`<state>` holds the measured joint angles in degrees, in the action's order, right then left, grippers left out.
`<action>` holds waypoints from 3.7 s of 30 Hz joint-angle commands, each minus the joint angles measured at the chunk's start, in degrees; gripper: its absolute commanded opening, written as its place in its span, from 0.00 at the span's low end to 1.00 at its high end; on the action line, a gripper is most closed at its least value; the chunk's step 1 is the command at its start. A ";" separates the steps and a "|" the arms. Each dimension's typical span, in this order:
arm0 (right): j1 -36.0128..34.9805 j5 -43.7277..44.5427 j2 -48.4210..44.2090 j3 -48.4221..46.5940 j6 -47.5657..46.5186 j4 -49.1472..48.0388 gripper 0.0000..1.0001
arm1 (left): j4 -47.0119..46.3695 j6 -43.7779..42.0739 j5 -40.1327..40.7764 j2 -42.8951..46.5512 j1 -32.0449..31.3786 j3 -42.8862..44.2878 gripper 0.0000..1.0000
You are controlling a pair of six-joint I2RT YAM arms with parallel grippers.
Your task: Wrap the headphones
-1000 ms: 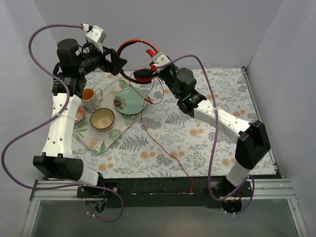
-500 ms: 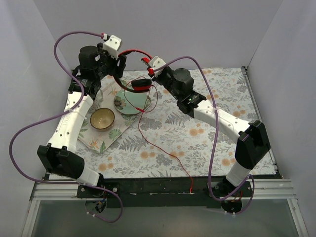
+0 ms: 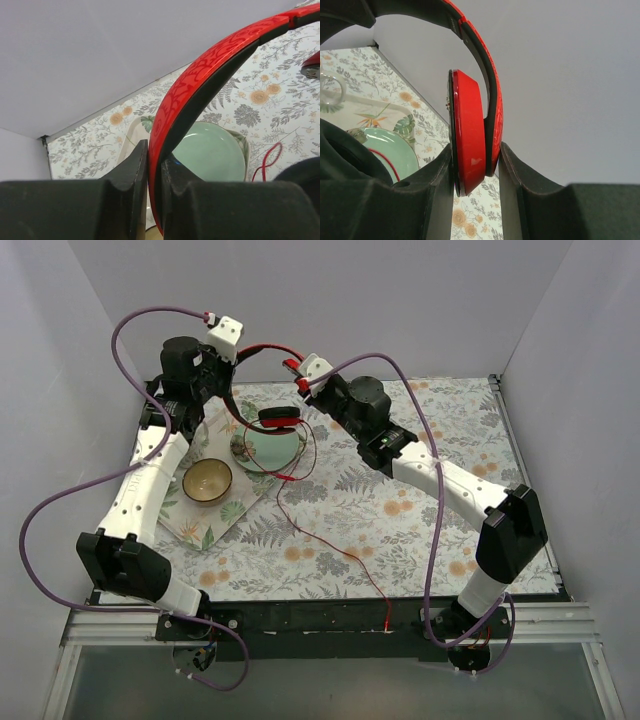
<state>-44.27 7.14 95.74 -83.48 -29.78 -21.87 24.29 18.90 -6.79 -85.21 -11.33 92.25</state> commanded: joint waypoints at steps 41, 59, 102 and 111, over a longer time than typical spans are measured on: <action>13.42 -47.39 0.57 21.70 35.13 -33.83 0.83 | 13.50 10.46 -11.76 -0.22 -0.62 21.04 0.00; 9.21 -53.55 10.68 20.21 49.90 -50.11 0.82 | 13.94 10.81 -12.28 -0.40 -0.62 22.80 0.00; 17.29 -29.99 10.09 18.61 41.93 -22.00 0.01 | 10.95 20.57 -13.17 0.40 1.22 28.77 0.00; 11.67 -28.05 4.28 23.35 33.65 -15.39 0.36 | 6.56 21.62 -5.97 -5.66 2.90 41.69 0.00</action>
<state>-29.56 -21.96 104.71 -61.93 8.62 -37.39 36.34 38.13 -17.50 -89.62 -8.29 128.05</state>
